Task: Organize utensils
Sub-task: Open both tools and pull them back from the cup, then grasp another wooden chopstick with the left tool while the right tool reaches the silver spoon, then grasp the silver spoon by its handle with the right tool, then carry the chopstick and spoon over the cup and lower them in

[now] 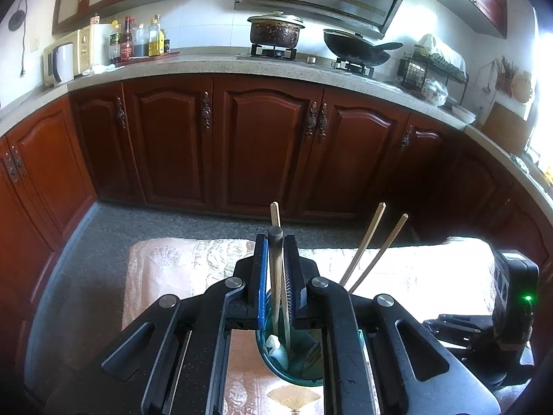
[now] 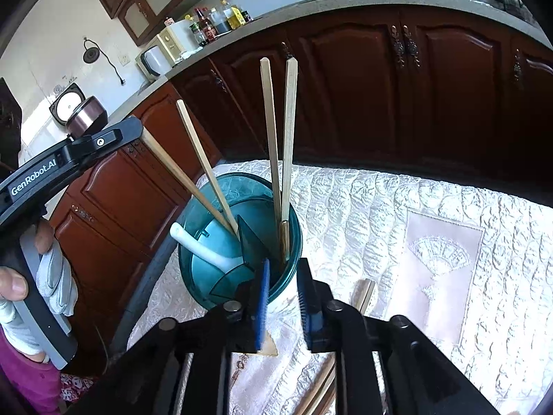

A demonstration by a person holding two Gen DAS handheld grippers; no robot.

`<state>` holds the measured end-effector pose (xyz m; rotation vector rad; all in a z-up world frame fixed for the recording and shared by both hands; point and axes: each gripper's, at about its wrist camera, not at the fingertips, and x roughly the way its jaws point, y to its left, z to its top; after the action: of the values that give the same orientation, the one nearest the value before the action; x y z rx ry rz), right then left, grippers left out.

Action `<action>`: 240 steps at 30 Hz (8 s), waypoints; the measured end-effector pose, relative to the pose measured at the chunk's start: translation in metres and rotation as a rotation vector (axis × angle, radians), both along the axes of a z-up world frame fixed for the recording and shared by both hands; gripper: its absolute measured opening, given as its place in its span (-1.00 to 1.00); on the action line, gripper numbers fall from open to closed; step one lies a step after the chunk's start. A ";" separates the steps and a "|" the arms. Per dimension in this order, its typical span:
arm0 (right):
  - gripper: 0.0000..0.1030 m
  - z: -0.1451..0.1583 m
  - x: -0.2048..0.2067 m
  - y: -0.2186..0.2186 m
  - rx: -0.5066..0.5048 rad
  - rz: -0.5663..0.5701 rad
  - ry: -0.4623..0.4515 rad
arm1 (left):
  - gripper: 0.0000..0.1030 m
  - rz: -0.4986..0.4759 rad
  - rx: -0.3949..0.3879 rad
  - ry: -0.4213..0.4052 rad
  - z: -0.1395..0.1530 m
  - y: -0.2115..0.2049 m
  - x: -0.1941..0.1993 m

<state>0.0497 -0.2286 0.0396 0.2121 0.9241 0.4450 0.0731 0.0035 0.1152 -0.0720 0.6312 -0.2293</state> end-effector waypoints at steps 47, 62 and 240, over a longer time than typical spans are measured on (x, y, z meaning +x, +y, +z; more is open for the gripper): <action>-0.34 -0.003 -0.118 -0.062 -0.107 -0.112 -0.026 | 0.07 -0.117 0.021 0.051 -0.037 -0.049 -0.122; -0.34 -0.098 -0.094 -0.091 -0.072 -0.200 0.202 | 0.07 -0.217 -0.010 0.308 -0.137 -0.079 -0.110; -0.96 0.045 0.012 0.063 -0.353 -0.024 -0.494 | -0.88 -0.047 -0.024 -0.128 0.035 0.007 -0.014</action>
<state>0.0619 -0.1654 0.0848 -0.2037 0.5003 0.2857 0.0590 0.0110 0.1498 -0.0652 0.5033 -0.2847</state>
